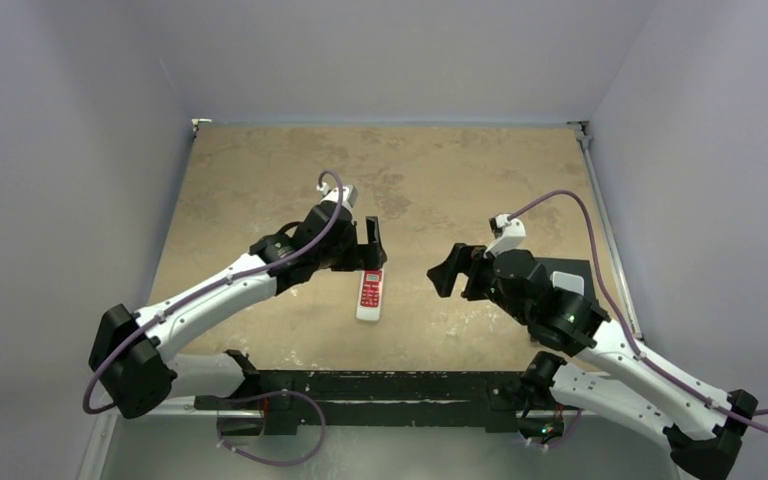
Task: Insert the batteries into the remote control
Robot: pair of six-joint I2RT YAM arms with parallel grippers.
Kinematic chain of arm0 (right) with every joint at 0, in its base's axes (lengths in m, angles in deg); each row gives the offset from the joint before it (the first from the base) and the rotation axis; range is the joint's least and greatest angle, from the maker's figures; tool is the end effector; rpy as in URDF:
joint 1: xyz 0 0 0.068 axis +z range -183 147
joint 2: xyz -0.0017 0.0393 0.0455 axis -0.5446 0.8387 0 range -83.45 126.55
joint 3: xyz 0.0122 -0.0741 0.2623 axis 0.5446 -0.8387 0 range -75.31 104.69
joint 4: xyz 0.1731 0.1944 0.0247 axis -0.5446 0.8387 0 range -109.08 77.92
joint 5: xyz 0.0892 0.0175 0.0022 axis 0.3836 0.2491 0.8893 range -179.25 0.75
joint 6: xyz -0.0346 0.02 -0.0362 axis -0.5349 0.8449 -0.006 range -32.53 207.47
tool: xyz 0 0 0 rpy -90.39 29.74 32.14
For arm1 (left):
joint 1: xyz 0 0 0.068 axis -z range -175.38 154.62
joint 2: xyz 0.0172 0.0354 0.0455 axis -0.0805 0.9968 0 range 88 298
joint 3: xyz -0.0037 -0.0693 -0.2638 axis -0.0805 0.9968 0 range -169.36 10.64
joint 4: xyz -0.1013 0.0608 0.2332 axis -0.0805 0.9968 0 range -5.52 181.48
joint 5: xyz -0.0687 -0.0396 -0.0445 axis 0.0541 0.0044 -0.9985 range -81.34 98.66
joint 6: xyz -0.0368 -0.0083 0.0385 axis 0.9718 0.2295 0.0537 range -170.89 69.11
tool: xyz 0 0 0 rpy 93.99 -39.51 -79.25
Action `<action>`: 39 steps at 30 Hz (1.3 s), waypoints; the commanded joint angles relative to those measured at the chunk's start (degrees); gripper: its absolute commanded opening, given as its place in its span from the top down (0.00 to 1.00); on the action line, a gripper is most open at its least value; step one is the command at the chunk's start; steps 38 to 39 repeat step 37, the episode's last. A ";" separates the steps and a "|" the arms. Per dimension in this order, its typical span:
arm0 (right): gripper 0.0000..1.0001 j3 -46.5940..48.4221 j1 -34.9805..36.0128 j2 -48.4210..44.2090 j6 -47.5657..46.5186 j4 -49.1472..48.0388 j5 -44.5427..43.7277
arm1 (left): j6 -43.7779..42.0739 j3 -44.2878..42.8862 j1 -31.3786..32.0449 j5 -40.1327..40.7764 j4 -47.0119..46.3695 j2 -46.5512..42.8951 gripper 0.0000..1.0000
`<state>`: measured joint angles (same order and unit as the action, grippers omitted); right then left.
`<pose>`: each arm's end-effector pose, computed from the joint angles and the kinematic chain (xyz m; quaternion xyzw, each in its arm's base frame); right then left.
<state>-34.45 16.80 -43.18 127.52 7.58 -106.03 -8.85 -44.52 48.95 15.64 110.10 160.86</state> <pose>0.1112 0.1156 0.2992 0.0056 0.8428 0.2822 0.4582 0.1986 -0.1880 0.2734 -0.0058 0.9168 -0.2298 0.3265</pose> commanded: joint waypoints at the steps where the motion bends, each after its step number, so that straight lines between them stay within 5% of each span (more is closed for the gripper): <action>1: 0.01 3.31 -0.14 -0.84 0.39 1.42 -4.54 | -3.78 -2.99 0.14 2.07 1.75 -3.68 0.01; 25: 0.01 3.76 -0.14 -8.85 -7.64 0.25 -8.76 | -13.11 1.18 0.14 3.47 6.88 -27.79 0.02; 39: 0.01 4.89 -0.14 -6.29 -9.19 -1.05 -6.27 | -12.91 4.19 0.14 3.47 7.63 -33.32 0.01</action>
